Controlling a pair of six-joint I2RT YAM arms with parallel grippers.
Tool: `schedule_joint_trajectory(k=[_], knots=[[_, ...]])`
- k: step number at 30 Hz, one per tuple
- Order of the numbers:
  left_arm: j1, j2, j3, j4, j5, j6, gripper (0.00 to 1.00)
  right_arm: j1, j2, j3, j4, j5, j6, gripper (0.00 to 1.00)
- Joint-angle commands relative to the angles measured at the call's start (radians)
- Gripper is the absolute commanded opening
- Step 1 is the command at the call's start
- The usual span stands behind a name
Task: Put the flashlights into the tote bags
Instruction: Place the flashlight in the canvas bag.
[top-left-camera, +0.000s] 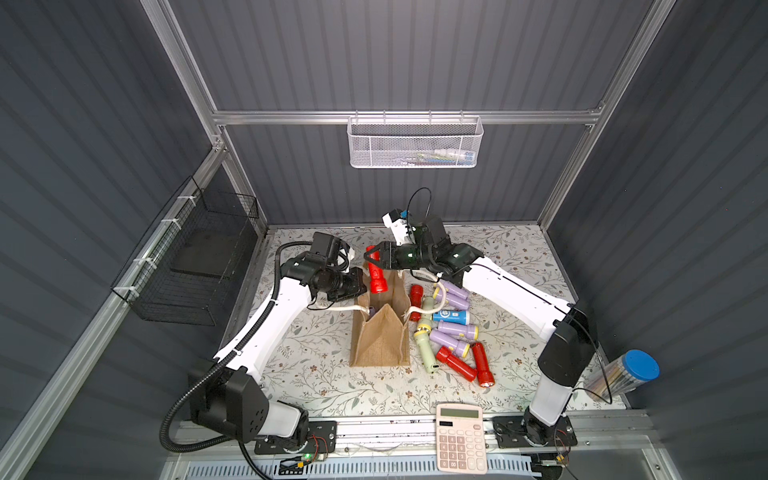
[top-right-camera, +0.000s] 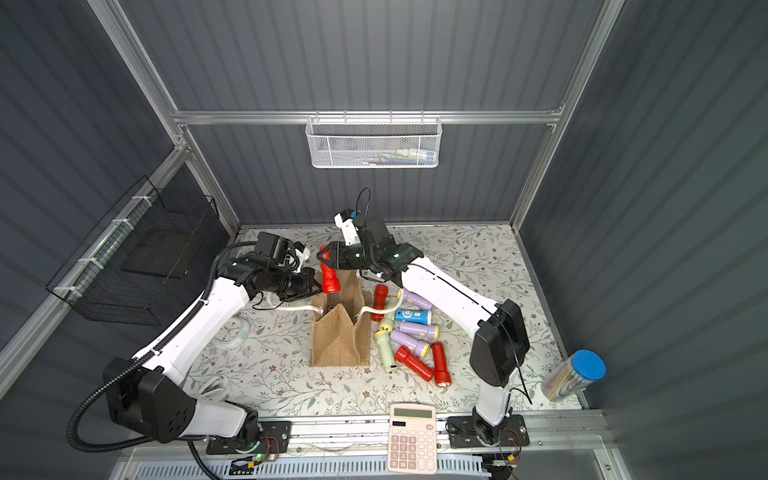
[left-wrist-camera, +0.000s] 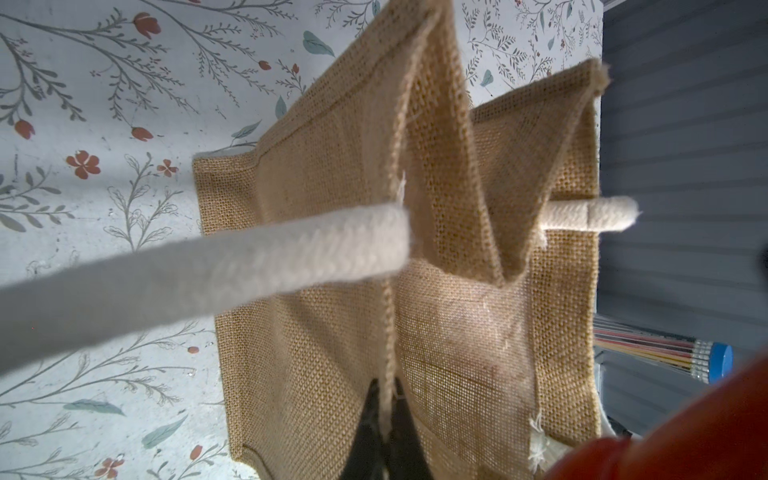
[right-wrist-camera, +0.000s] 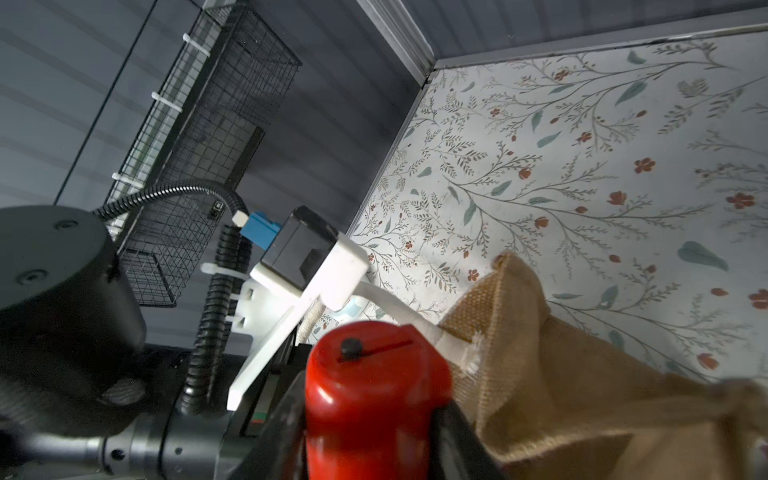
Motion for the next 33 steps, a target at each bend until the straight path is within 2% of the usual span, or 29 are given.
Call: schedule_joint_trajectory(k=[1,10,14,19,23,33], knots=[[-0.004,-0.013,-0.009,0.0,-0.052,-0.032,0.0,0.021,0.008,-0.06,0.084,0.016,-0.036,0.06],[0.072,-0.025,-0.047,0.006,-0.058,-0.062,0.0,0.057,-0.025,-0.176,0.069,0.151,-0.077,0.06],[0.088,-0.039,-0.061,0.028,-0.059,-0.083,0.0,0.068,-0.013,-0.181,-0.015,0.195,-0.107,0.06],[0.102,-0.057,-0.085,0.052,-0.067,-0.104,0.0,0.094,-0.005,-0.182,-0.135,0.245,-0.213,0.07],[0.102,-0.054,-0.099,0.075,-0.042,-0.12,0.0,0.123,0.054,-0.118,-0.294,0.308,-0.295,0.08],[0.102,-0.082,-0.104,0.069,-0.044,-0.128,0.0,0.131,0.178,-0.074,-0.403,0.4,-0.233,0.11]])
